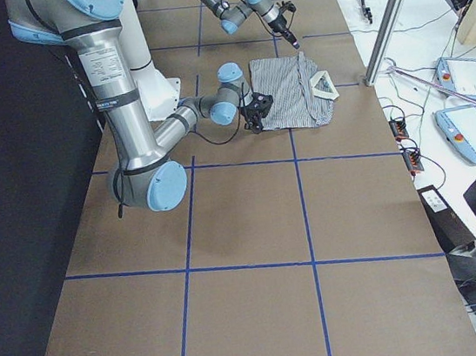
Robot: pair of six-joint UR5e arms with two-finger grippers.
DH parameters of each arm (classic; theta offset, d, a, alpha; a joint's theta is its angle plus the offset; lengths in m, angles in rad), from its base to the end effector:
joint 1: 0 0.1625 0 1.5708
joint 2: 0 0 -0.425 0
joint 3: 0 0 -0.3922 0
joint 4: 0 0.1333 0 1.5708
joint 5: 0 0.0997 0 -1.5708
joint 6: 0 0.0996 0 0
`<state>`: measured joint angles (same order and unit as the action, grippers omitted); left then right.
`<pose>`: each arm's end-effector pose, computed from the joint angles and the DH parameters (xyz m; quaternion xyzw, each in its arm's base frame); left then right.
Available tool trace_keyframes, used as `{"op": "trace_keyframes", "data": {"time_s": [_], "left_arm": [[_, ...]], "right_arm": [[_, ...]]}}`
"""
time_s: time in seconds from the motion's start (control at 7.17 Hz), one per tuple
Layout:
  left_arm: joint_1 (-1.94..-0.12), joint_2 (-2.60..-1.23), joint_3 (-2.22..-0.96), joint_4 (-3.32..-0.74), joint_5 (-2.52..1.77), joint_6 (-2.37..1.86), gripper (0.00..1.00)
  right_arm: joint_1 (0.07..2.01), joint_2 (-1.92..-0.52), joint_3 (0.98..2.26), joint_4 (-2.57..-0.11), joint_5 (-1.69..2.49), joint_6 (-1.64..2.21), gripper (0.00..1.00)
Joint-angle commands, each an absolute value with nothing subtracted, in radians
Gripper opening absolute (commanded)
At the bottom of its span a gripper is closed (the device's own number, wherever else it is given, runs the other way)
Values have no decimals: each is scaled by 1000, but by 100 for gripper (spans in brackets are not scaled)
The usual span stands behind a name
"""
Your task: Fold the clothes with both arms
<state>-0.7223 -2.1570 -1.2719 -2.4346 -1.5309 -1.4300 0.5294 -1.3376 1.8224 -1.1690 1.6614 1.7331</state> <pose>0.4665 -0.5940 0.3549 0.2428 0.4873 -0.2508 0.8004 -0.4422 -0.4028 0.3787 0.0380 -0.4287 0.2876 0.8556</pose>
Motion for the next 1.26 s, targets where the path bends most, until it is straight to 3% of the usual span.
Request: {"op": "trace_keyframes", "data": {"time_s": [0.0, 0.14, 0.56, 0.7, 1.12], "left_arm": [[-721, -2161, -1278, -2434, -1531, -1431, 43], [-721, -2161, -1291, -2434, -1532, -1431, 43], [-718, -2139, -1396, -2424, -1641, -1466, 43], [-713, -2128, -1422, -2424, -1705, -1506, 43], [-659, -2036, -1640, -2342, -1893, -1722, 45]], "right_arm": [[413, -1618, 2109, -1170, 1654, 1765, 0], [343, -1725, 2220, -1170, 1663, 1798, 0], [65, -1750, 2299, -1172, 1666, 1982, 0], [23, -1749, 2301, -1172, 1658, 1993, 99], [52, -1737, 2324, -1172, 1599, 2003, 100]]}}
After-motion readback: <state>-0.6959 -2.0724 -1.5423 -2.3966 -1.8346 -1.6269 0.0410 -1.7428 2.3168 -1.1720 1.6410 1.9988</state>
